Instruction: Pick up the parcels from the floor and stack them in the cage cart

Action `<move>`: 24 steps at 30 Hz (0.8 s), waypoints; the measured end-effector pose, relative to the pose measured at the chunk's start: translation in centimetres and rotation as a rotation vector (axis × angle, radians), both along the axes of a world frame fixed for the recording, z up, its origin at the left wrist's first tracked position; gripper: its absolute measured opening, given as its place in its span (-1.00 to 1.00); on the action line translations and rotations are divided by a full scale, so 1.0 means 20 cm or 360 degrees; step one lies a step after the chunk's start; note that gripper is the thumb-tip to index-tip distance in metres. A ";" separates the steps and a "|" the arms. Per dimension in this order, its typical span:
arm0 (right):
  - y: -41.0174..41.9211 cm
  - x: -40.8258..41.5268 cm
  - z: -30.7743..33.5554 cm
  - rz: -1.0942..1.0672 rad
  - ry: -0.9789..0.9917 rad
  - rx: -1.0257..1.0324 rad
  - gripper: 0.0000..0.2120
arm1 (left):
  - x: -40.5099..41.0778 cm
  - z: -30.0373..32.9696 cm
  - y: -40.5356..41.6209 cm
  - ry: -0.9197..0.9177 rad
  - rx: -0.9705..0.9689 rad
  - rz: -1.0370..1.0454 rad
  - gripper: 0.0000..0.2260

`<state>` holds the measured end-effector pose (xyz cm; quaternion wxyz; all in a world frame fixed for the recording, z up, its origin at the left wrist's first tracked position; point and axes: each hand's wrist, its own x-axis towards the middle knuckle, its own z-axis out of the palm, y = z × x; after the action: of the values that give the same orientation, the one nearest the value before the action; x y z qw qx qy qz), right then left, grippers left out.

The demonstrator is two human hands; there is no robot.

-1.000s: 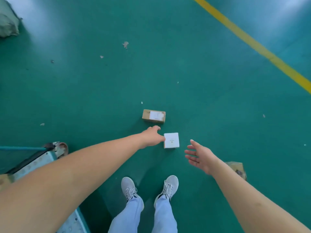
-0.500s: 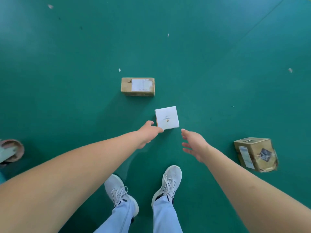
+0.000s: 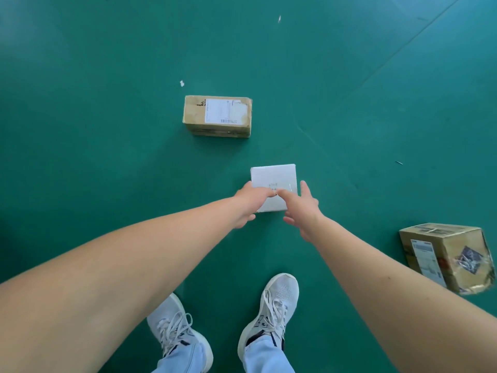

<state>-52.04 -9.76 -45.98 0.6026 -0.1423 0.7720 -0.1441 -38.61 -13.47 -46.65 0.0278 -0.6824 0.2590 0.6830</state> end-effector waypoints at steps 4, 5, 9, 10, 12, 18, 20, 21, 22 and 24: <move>0.02 0.07 0.12 -0.0023 -0.0059 0.0052 -0.31 | 0.09 0.12 0.03 0.0046 0.0149 0.0118 -0.63; 0.02 0.09 0.18 -0.0033 -0.0078 0.0079 -0.32 | 0.13 0.17 0.04 0.0049 0.0160 0.0146 -0.61; -0.02 0.22 0.53 -0.0050 -0.0138 0.0131 -0.25 | 0.30 0.53 0.04 0.0069 0.0195 0.0332 -0.33; -0.02 0.24 0.57 -0.0074 -0.0154 0.0156 -0.22 | 0.32 0.58 0.05 0.0082 0.0192 0.0380 -0.30; -0.07 0.35 0.82 -0.0030 -0.0180 0.0175 -0.19 | 0.45 0.82 0.06 0.0075 0.0201 0.0436 -0.24; -0.17 0.76 1.60 0.0105 -0.0113 0.0083 -0.29 | 0.88 1.61 0.06 0.0091 0.0166 0.0445 -0.28; -0.18 0.90 1.82 0.0191 -0.0118 0.0042 -0.38 | 1.03 1.87 0.08 0.0096 0.0159 0.0473 -0.33; -0.20 0.99 1.97 0.0267 -0.0137 0.0026 -0.40 | 1.14 2.03 0.10 0.0097 0.0146 0.0514 -0.34; -0.21 1.08 2.09 0.0336 -0.0154 0.0011 -0.39 | 1.22 2.16 0.13 0.0101 0.0141 0.0550 -0.35; -0.22 1.22 2.30 0.0434 -0.0218 -0.0031 -0.37 | 1.39 2.37 0.18 0.0135 0.0117 0.0625 -0.34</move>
<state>-27.60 -14.12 -0.05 0.6664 -0.2414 0.7011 -0.0778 -10.79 -9.94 0.77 -0.0920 -0.6890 0.0968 0.7123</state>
